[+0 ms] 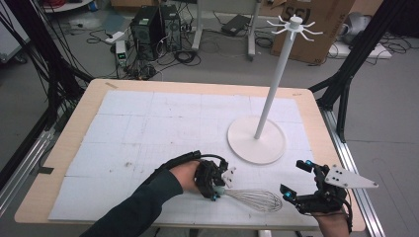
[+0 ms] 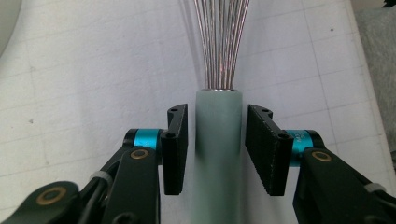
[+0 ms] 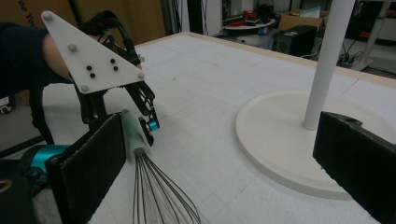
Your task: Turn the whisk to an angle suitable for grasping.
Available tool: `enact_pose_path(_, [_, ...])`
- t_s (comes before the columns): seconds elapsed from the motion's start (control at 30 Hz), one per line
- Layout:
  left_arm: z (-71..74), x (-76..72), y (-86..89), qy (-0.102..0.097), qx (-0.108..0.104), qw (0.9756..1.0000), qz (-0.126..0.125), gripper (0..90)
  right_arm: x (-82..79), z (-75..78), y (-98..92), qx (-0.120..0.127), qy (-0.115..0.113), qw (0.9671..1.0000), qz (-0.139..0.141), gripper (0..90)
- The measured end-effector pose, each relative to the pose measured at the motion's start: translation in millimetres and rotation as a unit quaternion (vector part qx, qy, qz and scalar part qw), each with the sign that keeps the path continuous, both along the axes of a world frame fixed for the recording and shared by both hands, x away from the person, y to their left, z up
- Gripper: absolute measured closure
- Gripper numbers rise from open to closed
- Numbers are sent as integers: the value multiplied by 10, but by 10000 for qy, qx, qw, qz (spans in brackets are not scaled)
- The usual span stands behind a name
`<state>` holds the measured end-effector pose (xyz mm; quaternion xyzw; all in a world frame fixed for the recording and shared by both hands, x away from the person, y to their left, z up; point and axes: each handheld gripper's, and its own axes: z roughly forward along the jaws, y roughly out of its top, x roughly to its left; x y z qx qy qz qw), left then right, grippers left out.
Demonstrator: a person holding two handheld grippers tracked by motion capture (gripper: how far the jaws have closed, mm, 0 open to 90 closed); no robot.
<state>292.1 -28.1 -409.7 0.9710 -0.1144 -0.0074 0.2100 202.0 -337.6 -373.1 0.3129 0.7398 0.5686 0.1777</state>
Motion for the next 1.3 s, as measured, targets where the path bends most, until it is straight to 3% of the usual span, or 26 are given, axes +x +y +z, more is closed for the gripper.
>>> enact_pose_path(0.1, [50,-5,38,90,-92,9999,1,576,0,0,6,3,3,10000,1,21])
enact_pose_path(0.27, [180,-19,159,422,-472,9980,35,521,4,-7,20,23,55,10000,79,21])
enact_pose_path(0.5, [293,-44,394,814,-852,9919,466,470,9,-7,42,17,28,9998,178,21])
enact_pose_path(0.63, [325,-45,547,931,-1006,9882,676,383,16,-20,49,103,17,9995,306,20])
enact_pose_path(0.83, [384,-57,762,1191,-1190,9803,1033,278,37,-38,90,73,72,9992,381,20])
enact_pose_path(0.93, [388,-58,891,1396,-1299,9734,1266,216,57,-52,111,93,110,9992,372,6])
enact_pose_path(1.03, [392,-67,1010,1400,-1392,9702,1405,155,78,-69,123,115,118,9991,403,5])
enact_pose_path(1.13, [385,-77,1149,1368,-1589,9634,1669,34,90,-81,154,115,166,9988,455,5])
enact_pose_path(1.23, [389,-88,1281,1393,-1711,9574,1865,17,106,-91,190,83,189,9984,522,5])
enact_pose_path(1.27, [391,-91,1327,1333,-1709,9577,1890,17,110,-93,200,70,196,9984,529,5])
enact_pose_path(1.3, [386,-98,1373,1313,-1769,9563,1921,16,112,-94,212,74,216,9983,534,5])
